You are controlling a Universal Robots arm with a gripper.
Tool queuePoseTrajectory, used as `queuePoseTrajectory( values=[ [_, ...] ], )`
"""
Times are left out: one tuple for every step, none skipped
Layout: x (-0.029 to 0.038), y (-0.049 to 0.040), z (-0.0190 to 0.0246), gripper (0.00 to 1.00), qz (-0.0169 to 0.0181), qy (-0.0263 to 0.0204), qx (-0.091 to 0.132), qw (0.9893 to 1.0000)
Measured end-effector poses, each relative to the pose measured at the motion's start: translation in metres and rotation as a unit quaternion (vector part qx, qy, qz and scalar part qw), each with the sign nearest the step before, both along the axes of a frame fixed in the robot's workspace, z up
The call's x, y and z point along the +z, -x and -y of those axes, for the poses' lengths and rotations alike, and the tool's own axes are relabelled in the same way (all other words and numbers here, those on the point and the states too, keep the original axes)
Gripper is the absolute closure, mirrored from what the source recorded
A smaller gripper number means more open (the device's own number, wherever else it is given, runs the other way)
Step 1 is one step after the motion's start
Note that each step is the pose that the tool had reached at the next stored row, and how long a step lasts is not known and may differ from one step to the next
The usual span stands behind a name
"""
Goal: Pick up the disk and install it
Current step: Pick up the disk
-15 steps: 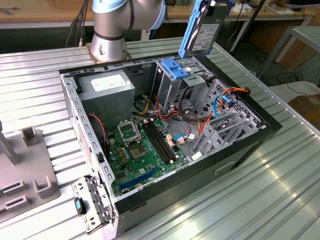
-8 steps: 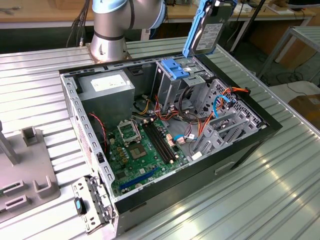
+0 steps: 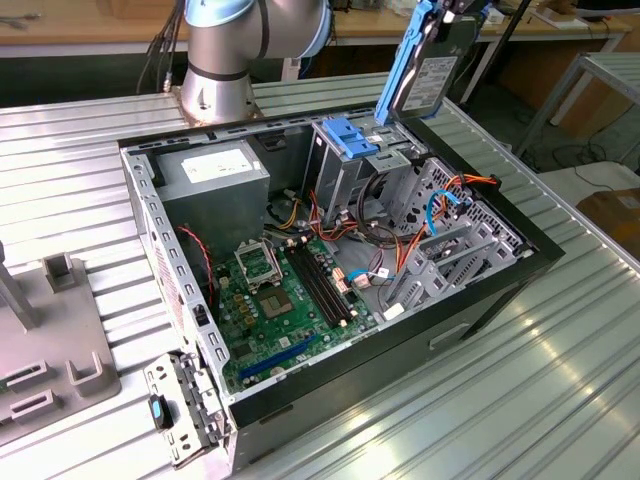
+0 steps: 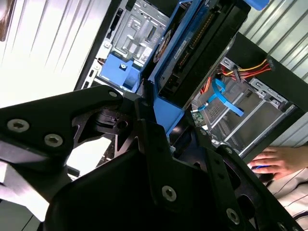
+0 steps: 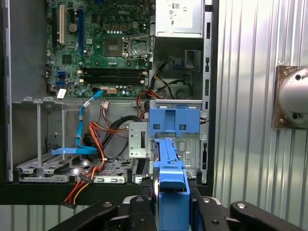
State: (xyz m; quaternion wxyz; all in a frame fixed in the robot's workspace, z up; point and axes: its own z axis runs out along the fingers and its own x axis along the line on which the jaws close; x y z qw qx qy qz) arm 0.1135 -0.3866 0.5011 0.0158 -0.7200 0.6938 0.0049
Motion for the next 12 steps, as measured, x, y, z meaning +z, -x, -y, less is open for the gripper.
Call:
queuePoseTrajectory(
  values=[
    [0.0000,0.0000,0.0039,0.63,0.0000,0.0000,0.000,1.0000],
    [0.0000,0.0000,0.0071,0.63,0.0000,0.0000,0.000,1.0000],
    [0.0000,0.0000,0.0096,0.63,0.0000,0.0001,0.000,1.0000],
    [0.0000,0.0000,0.0158,0.63,0.0000,0.0000,0.000,1.0000],
    [0.0000,0.0000,0.0208,0.63,0.0000,0.0000,0.000,1.0000],
    [0.0000,0.0000,0.0267,0.63,0.0000,0.0000,0.000,1.0000],
    [0.0000,0.0000,0.0298,0.63,0.0000,0.0000,0.000,1.0000],
    [0.0001,0.0000,0.0333,0.63,0.0000,0.0001,0.000,1.0000],
    [0.0001,0.0000,0.0356,0.63,0.0000,0.0001,0.000,1.0000],
    [0.0000,0.0000,0.0385,0.63,0.0000,0.0000,0.000,1.0000],
    [0.0000,0.0000,0.0437,0.63,0.0000,-0.0001,0.000,1.0000],
    [0.0001,0.0000,0.0454,0.63,0.0000,0.0000,0.000,1.0000]
  ],
)
